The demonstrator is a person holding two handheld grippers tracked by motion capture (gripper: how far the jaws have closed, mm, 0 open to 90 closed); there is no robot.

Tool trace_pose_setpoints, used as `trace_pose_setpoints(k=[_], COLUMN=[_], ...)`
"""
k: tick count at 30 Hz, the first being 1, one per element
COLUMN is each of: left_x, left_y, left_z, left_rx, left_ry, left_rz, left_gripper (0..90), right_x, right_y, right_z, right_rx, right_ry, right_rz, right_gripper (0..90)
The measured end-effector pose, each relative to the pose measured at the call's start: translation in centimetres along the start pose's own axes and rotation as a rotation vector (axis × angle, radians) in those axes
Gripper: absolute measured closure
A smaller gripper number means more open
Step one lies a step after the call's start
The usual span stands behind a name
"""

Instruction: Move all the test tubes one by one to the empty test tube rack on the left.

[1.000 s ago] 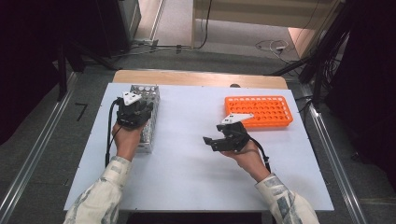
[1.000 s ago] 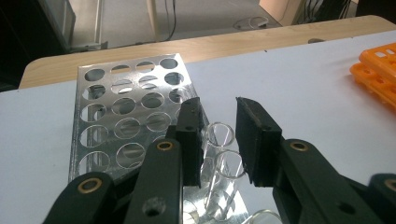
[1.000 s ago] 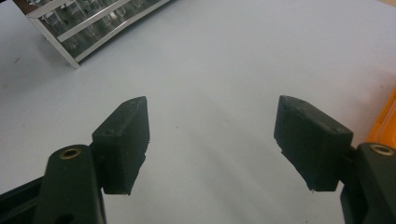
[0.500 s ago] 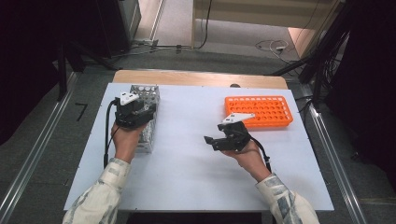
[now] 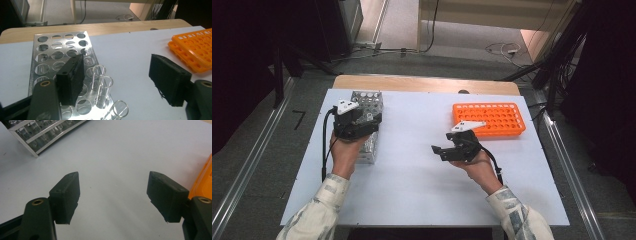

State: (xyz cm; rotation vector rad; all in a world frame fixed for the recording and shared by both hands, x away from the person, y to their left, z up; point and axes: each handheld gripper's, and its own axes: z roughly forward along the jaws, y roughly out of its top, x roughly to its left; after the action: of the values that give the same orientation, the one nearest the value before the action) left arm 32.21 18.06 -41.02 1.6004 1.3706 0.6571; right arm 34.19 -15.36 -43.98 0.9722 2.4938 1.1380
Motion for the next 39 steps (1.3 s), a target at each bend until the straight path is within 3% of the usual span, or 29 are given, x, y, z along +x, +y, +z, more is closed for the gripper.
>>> trace_pose_setpoints(k=[9, 19, 30, 39], left_x=[0.4, 0.6, 1.6, 3.1], left_y=[-1.0, -2.4, -4.4, -6.7], left_z=[-1.8, -4.0, -6.5, -8.0], left_rx=[-0.019, -0.028, -0.027, -0.011], left_ry=[-0.015, -0.032, 0.0, 0.055], left_rz=[-0.028, -0.019, -0.011, -0.017], left_gripper=[17.9, 15.1, 13.6, 12.4], right_x=[-0.7, -1.7, -3.7, -5.5], right_y=[-0.5, -1.3, -3.4, -6.4], right_z=[-0.6, -2.0, -4.7, -7.8], right_rx=[-0.005, -0.018, -0.054, -0.073], right_ry=[-0.02, -0.048, -0.116, -0.218], right_rz=[0.024, 0.053, 0.107, 0.148], right_gripper=[25.2, 25.0, 24.7, 24.2])
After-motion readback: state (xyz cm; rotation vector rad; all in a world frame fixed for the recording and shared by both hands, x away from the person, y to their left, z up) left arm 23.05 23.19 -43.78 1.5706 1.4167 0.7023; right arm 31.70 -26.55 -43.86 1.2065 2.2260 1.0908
